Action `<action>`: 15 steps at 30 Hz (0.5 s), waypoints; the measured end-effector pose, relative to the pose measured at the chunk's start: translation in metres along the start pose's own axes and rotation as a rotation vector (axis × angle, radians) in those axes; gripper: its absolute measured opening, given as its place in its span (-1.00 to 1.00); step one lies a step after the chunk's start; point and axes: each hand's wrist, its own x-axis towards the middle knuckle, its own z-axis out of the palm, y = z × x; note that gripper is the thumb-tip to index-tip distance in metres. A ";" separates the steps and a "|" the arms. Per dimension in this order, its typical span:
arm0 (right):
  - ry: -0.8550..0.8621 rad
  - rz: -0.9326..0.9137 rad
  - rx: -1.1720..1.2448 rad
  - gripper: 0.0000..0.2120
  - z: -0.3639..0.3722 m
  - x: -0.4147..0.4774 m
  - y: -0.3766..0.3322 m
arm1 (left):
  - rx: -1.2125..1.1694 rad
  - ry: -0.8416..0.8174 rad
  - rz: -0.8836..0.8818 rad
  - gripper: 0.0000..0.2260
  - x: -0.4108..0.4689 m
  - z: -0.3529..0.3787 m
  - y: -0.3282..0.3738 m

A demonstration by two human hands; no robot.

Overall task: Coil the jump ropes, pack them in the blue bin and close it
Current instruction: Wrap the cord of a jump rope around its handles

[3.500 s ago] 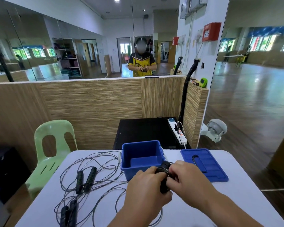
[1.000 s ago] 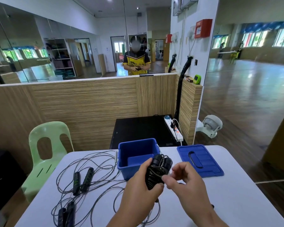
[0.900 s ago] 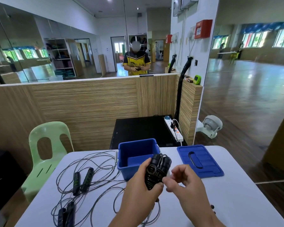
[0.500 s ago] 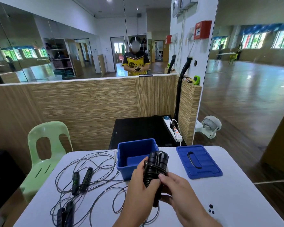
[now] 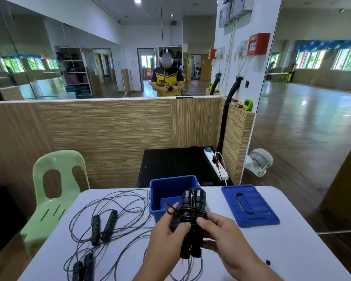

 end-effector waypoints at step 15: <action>0.094 -0.036 -0.056 -0.81 0.031 0.047 0.005 | 0.062 -0.110 -0.017 -0.58 0.045 -0.069 -0.020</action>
